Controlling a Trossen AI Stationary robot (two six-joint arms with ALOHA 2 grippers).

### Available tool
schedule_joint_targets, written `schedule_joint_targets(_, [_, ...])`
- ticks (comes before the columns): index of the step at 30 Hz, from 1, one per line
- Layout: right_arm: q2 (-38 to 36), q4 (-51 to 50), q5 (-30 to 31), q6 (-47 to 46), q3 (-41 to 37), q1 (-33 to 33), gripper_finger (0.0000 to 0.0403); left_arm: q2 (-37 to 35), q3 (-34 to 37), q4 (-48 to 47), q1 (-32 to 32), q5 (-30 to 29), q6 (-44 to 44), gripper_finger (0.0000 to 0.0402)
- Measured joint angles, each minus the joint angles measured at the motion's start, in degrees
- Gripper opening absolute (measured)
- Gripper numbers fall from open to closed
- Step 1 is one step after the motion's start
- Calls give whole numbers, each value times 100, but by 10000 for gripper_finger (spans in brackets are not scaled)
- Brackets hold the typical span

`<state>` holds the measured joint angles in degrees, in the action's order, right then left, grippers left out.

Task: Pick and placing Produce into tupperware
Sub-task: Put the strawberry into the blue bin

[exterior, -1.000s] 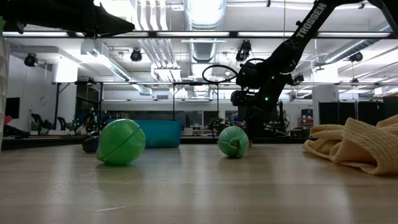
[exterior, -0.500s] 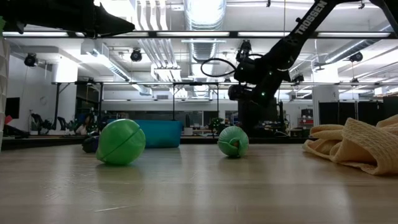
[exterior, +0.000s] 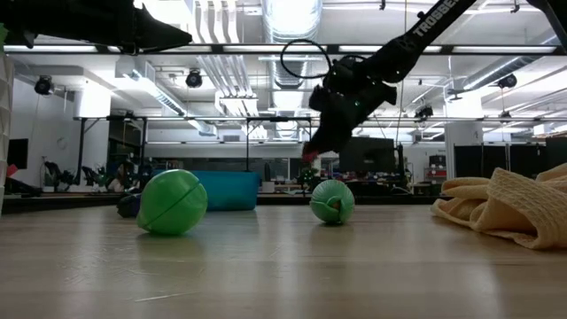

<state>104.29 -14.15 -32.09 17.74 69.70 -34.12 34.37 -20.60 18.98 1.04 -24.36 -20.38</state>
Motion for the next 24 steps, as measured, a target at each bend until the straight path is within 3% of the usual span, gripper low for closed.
schedule_joint_targets(9, [0,463,-1655,-37,111,10,134,8,0,-2,1,0,1,209])
schedule_joint_targets(24, [0,1335,-1575,-267,102,299,136,0,-1,-1,0,0,2,209])
